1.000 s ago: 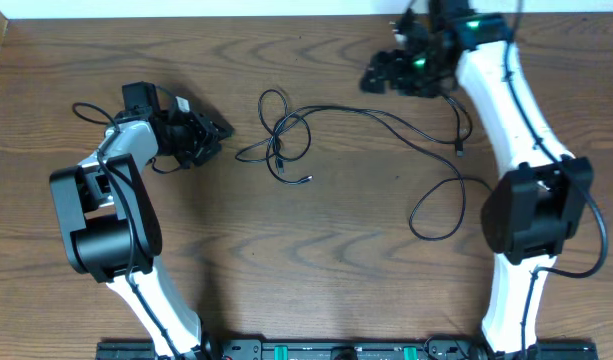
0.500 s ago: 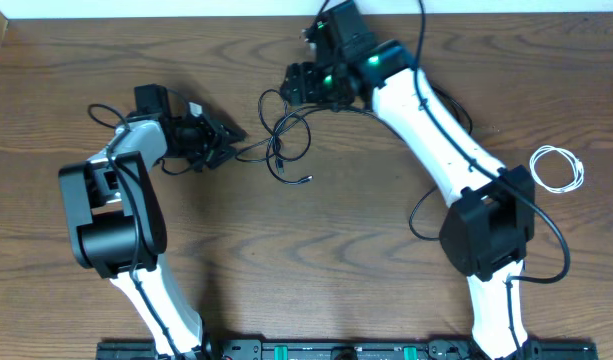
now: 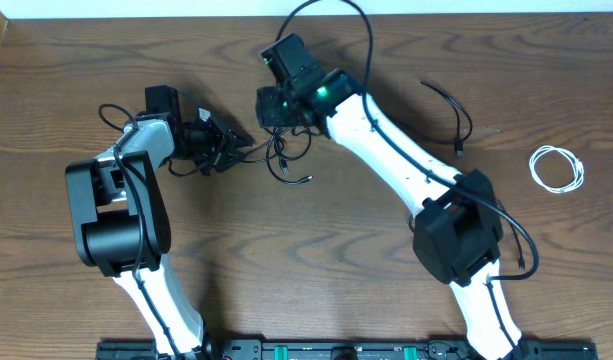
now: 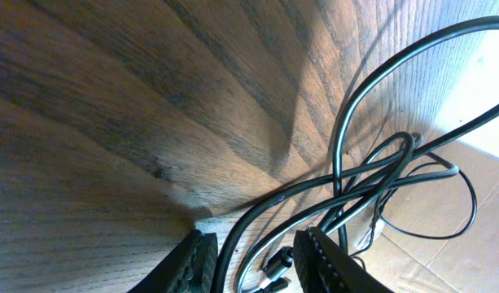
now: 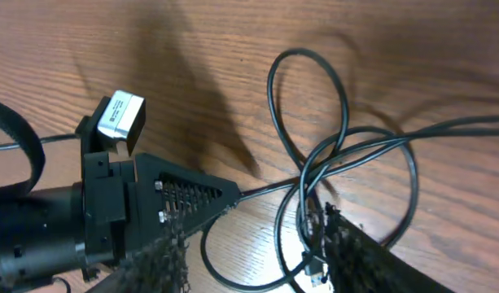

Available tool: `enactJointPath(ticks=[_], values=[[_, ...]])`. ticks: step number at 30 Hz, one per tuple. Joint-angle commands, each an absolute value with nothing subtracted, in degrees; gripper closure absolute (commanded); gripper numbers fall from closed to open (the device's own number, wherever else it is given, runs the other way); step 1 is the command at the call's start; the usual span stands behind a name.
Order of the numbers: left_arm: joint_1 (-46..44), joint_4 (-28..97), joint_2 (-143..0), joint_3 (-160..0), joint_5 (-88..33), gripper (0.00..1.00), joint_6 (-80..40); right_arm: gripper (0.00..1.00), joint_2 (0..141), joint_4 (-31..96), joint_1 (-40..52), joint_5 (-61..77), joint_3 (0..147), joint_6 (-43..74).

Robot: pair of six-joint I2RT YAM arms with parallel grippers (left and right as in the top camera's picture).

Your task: Untangle cables

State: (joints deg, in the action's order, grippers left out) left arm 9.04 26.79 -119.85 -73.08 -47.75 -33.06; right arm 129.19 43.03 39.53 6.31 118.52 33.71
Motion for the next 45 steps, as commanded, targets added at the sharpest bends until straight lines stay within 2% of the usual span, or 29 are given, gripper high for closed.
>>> enactJointPath(ticks=[1, 11, 16, 18, 20, 22, 23, 25, 30, 35, 45], values=[[9.13, 27.16, -121.19, -72.23, -47.31, 0.61, -33.36, 0.51, 133.19, 43.0, 40.14, 3.55, 119.09, 38.19], [9.13, 27.14, -121.19, -72.23, -47.13, 0.61, -33.36, 0.5, 141.82, 38.68, 40.25, 3.55, 119.09, 39.38], [9.13, 26.92, -121.19, -72.23, -47.13, 0.61, -33.36, 0.53, 143.76, 35.77, 40.21, 3.42, 119.09, 39.38], [9.13, 26.92, -121.19, -72.23, -47.11, 0.61, -33.36, 0.61, 143.81, 34.76, 40.16, 3.38, 119.09, 39.38], [9.13, 26.92, -121.19, -72.23, -47.11, 0.62, -33.34, 0.84, 143.79, 33.52, 40.16, 3.36, 119.11, 39.11], [9.13, 26.85, -121.19, -72.23, -46.89, 0.73, -33.32, 0.98, 143.5, 33.19, 40.01, 3.38, 119.15, 37.04], [9.13, 26.7, -121.19, -72.23, -46.85, 0.8, -33.3, 0.99, 143.24, 33.23, 39.83, 3.38, 119.15, 36.97], [9.13, 26.5, -121.19, -72.23, -46.54, 0.92, -33.3, 0.99, 142.32, 33.65, 39.22, 4.73, 119.15, 36.99], [9.13, 26.5, -121.19, -72.23, -43.97, 0.92, -33.3, 0.99, 138.96, 33.3, 36.42, 13.34, 119.15, 37.01], [9.13, 26.13, -121.19, -72.23, -42.54, 0.92, -33.3, 0.99, 137.99, 27.92, 32.05, 35.44, 119.15, 37.01], [9.41, 27.49, -121.19, -72.23, -31.88, 0.92, -33.36, 0.99, 137.99, 26.59, 22.98, 50.3, 119.13, 36.21]])
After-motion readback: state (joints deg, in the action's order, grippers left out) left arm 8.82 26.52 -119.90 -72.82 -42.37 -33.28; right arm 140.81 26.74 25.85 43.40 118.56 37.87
